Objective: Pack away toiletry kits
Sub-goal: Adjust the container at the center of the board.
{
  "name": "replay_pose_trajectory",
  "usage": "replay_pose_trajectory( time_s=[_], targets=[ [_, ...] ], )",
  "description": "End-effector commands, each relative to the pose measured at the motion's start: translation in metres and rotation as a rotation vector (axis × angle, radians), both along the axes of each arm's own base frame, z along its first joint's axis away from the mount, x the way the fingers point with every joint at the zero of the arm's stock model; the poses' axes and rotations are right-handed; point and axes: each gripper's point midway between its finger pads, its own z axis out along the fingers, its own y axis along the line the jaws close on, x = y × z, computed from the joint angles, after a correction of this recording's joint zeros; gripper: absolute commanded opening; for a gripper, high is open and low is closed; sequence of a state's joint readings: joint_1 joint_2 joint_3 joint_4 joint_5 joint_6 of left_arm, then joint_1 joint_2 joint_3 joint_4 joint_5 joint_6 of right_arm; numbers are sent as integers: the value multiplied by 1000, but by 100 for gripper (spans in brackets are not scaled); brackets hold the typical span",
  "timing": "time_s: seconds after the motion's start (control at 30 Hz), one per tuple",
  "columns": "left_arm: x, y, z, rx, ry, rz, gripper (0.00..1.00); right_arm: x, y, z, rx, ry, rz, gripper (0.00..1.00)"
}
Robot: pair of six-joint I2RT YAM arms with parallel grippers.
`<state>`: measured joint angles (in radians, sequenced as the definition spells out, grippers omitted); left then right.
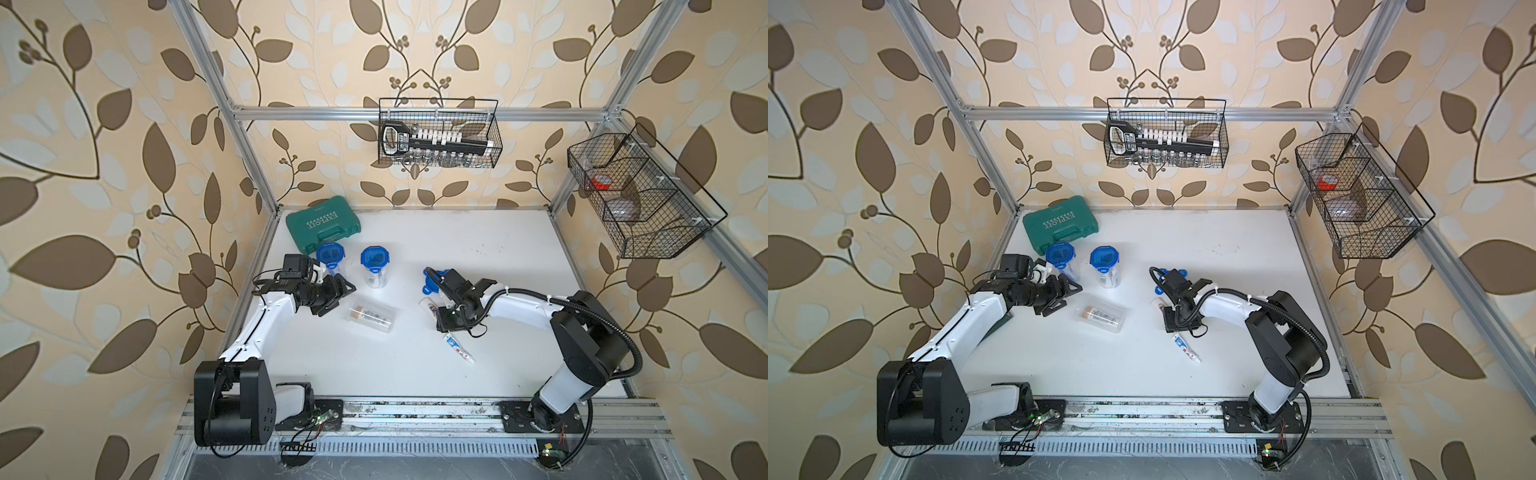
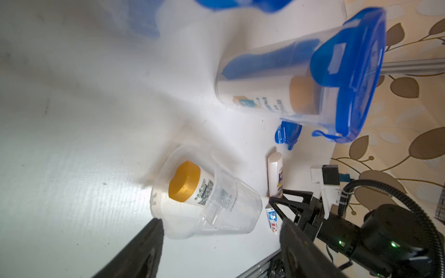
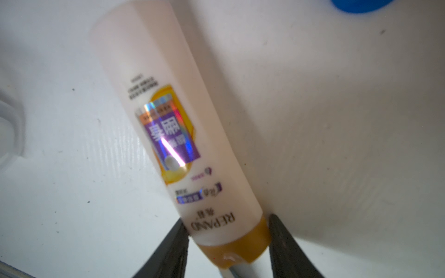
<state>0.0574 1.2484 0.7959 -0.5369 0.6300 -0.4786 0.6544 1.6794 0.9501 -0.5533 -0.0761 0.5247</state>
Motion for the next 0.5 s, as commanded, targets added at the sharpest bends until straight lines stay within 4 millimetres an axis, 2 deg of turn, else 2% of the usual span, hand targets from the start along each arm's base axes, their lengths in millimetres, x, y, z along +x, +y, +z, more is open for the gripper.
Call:
replay_pose_trajectory(
  time_s=[0.0, 0.1, 0.3, 0.47],
  targets=[
    [1, -17, 3, -43, -53, -87, 79, -20, -15, -20, -54, 59, 16, 51],
    [-3, -25, -8, -38, -32, -112, 79, -23, -18, -21, -56, 58, 15, 49],
    [-5, -38, -16, -46, 3, -159, 77, -18, -20, -13, -34, 17, 5, 44],
    [-6, -46, -23, -56, 28, -171, 73, -16, -29, -6, 0, -15, -39, 41]
  ],
)
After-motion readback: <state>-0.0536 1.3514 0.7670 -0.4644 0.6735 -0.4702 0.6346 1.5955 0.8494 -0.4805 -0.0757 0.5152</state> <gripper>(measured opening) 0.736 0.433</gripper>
